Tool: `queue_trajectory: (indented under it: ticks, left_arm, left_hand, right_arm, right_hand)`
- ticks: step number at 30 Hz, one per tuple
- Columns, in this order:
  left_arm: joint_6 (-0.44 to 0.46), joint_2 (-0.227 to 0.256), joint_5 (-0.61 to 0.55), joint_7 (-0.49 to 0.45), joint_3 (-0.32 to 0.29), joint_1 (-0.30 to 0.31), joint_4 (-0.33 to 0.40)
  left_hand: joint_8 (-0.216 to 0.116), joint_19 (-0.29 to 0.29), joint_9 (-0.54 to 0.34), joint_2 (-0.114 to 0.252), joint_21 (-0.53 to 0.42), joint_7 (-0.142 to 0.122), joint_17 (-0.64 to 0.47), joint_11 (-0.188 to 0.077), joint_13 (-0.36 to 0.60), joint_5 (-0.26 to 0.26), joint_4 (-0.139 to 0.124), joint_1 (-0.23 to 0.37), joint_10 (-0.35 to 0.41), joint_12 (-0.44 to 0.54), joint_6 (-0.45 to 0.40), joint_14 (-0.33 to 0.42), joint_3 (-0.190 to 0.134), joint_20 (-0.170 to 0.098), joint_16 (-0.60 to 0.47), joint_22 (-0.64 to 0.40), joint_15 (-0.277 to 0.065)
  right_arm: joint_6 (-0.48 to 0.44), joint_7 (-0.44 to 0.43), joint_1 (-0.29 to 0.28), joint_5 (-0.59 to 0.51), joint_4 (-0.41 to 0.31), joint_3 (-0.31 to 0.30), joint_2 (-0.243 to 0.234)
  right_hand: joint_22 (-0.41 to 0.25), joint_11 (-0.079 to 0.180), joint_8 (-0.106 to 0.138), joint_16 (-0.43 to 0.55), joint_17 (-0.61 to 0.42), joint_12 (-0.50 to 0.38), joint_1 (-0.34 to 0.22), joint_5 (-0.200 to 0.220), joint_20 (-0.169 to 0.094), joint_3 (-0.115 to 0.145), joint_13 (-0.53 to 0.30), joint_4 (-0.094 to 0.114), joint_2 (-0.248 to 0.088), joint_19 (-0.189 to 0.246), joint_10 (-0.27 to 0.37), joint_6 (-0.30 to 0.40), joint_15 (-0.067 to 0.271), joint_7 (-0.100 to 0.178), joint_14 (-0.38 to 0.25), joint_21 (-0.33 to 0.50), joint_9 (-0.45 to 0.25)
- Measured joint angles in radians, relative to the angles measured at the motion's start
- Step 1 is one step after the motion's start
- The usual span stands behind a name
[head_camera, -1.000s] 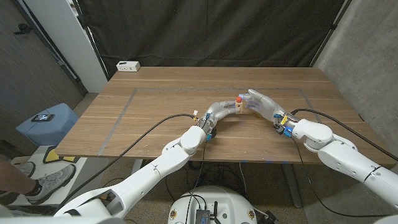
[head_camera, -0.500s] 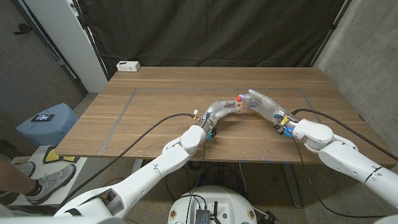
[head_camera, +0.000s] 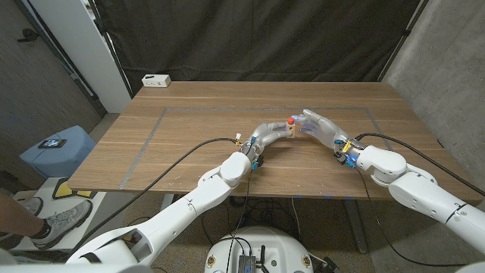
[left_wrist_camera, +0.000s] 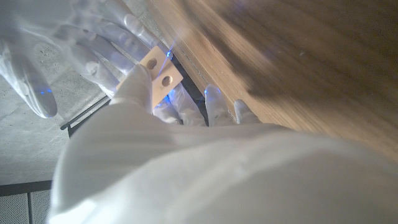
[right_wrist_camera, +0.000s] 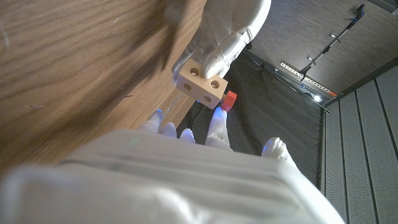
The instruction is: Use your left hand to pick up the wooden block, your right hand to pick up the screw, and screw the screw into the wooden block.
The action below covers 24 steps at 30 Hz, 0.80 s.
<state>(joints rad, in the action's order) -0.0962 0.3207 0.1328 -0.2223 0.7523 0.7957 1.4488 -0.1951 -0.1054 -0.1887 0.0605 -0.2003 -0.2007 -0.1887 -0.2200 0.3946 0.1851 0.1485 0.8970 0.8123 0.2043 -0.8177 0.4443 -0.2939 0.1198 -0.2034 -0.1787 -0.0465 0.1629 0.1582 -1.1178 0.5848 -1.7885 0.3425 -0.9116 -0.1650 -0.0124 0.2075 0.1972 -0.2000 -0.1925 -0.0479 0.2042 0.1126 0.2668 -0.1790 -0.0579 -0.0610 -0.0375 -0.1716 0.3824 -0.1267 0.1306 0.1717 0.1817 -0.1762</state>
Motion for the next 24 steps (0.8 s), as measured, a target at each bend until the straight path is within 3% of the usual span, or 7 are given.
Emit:
queue_trajectory:
  ticks: [14, 24]
  left_arm:
    - [0.0, -0.001, 0.001, 0.001, 0.001, -0.003, -0.005]
    - [-0.001, -0.001, 0.005, 0.009, 0.002, -0.006, -0.008]
  left_hand:
    - [0.0, 0.0, 0.0, 0.002, 0.0, 0.001, 0.0, 0.0, 0.0, 0.0, 0.001, -0.002, 0.0, 0.008, 0.0, 0.0, 0.001, 0.0, 0.0, 0.0, 0.0]
    - [0.0, 0.0, 0.001, 0.004, 0.0, 0.002, 0.0, 0.0, 0.0, 0.0, 0.002, -0.004, 0.0, 0.008, -0.001, 0.0, 0.002, 0.0, 0.0, 0.0, 0.0]
  right_arm:
    - [-0.009, -0.013, -0.002, 0.002, -0.003, -0.001, -0.001]
    - [-0.015, -0.027, -0.037, 0.007, -0.036, -0.019, -0.02]
  right_hand:
    - [0.0, 0.0, 0.0, 0.0, 0.0, 0.0, -0.005, 0.0, -0.004, 0.0, 0.0, 0.0, -0.005, 0.004, 0.0, 0.011, 0.0, 0.0, 0.0, 0.0, 0.0]
    - [0.0, 0.0, 0.0, 0.0, 0.005, 0.0, -0.005, 0.0, -0.004, 0.0, 0.0, 0.0, -0.005, 0.004, 0.0, 0.016, 0.0, -0.005, 0.0, 0.0, 0.0]
